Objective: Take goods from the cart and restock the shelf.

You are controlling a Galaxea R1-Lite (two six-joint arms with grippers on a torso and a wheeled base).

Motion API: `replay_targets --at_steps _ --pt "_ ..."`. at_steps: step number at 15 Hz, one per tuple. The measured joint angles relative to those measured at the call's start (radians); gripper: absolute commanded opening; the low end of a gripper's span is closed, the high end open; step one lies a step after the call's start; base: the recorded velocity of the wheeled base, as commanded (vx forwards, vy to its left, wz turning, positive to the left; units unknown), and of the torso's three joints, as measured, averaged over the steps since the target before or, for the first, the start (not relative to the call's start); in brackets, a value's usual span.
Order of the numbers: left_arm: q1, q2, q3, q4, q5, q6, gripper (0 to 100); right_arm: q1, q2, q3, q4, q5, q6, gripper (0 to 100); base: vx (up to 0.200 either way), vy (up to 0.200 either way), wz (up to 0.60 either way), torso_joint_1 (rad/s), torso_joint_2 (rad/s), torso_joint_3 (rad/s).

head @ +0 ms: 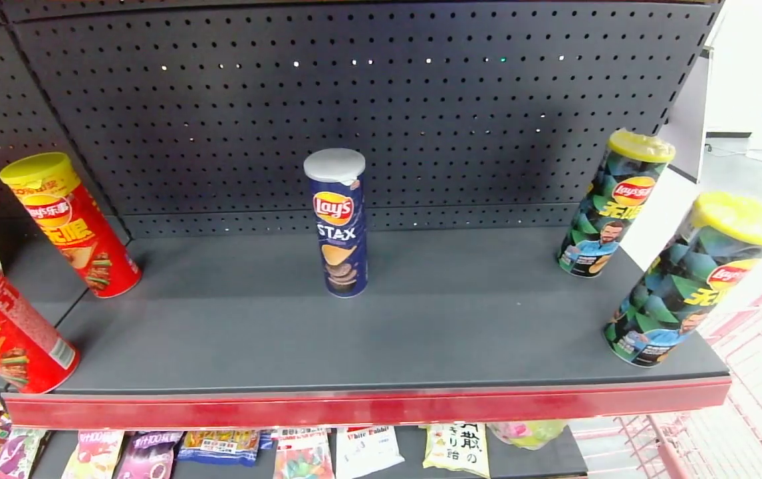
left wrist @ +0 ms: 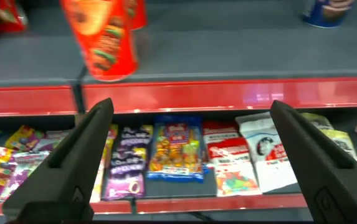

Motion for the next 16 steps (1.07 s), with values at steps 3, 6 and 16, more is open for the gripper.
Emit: replay_targets --at_steps 3,6,16 --pt "-0.001 0.0 0.0 0.0 0.001 0.001 100 0.0 0.0 0.001 0.0 0.001 0.0 0 0.0 0.0 0.0 0.0 0.0 0.0" --pt "0.0 0.0 0.0 0.0 0.0 0.001 100 0.0 -0.001 0.005 0.0 0.0 0.0 0 0.133 0.0 0.0 0.003 0.0 0.005" --pt "-0.001 0.004 0.0 0.0 -0.001 0.0 100 0.073 0.007 0.012 -0.003 0.022 0.0 0 0.02 0.0 0.0 0.0 0.0 0.0"
